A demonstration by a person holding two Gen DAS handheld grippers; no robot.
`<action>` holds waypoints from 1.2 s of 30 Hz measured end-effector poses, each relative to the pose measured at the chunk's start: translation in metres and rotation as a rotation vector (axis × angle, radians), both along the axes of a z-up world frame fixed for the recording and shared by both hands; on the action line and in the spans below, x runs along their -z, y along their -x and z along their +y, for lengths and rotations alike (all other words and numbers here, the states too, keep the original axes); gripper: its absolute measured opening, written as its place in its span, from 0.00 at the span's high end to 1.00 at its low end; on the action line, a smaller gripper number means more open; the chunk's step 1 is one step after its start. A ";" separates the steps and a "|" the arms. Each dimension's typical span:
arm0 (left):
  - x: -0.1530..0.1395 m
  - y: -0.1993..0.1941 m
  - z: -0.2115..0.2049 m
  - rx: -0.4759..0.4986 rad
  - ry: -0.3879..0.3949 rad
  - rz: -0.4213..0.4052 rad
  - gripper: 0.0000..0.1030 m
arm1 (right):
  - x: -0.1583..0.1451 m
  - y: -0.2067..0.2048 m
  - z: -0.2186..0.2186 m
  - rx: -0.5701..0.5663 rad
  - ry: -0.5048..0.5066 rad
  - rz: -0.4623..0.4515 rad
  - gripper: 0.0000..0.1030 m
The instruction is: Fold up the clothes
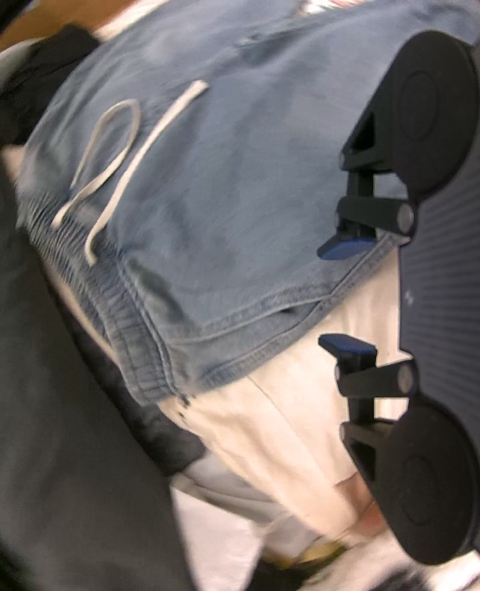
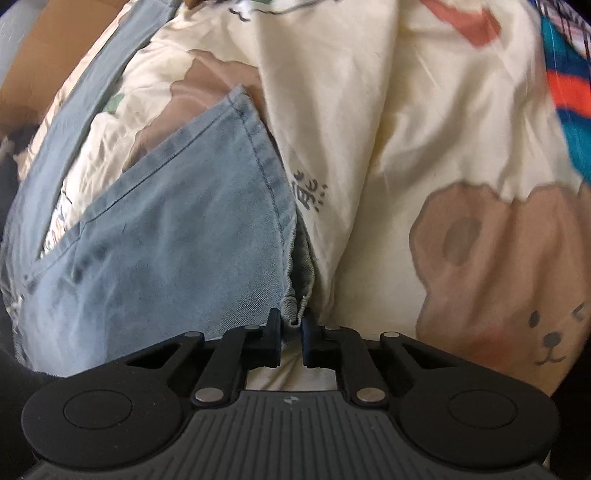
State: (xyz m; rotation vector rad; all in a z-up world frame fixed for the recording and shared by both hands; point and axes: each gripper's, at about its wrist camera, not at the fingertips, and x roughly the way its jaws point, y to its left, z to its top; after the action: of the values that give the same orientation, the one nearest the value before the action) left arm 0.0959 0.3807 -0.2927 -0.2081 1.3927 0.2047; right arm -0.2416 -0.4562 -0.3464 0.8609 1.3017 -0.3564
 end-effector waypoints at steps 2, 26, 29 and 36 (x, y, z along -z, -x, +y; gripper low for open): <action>0.006 0.004 0.006 -0.058 0.033 -0.013 0.54 | -0.006 -0.003 0.000 -0.001 0.015 0.012 0.92; 0.026 0.002 0.020 -0.232 0.074 -0.048 0.84 | -0.013 -0.009 0.013 -0.083 0.069 0.164 0.92; 0.023 -0.004 0.029 -0.241 0.036 -0.059 0.75 | -0.009 -0.010 0.014 -0.082 0.073 0.171 0.92; 0.030 -0.025 0.030 -0.214 -0.004 -0.016 0.73 | -0.009 -0.014 0.017 -0.101 0.082 0.179 0.91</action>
State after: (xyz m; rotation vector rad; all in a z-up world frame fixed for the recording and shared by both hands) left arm 0.1214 0.4107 -0.3229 -0.3552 1.3530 0.3825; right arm -0.2278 -0.4387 -0.3379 0.7032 1.4802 -0.4113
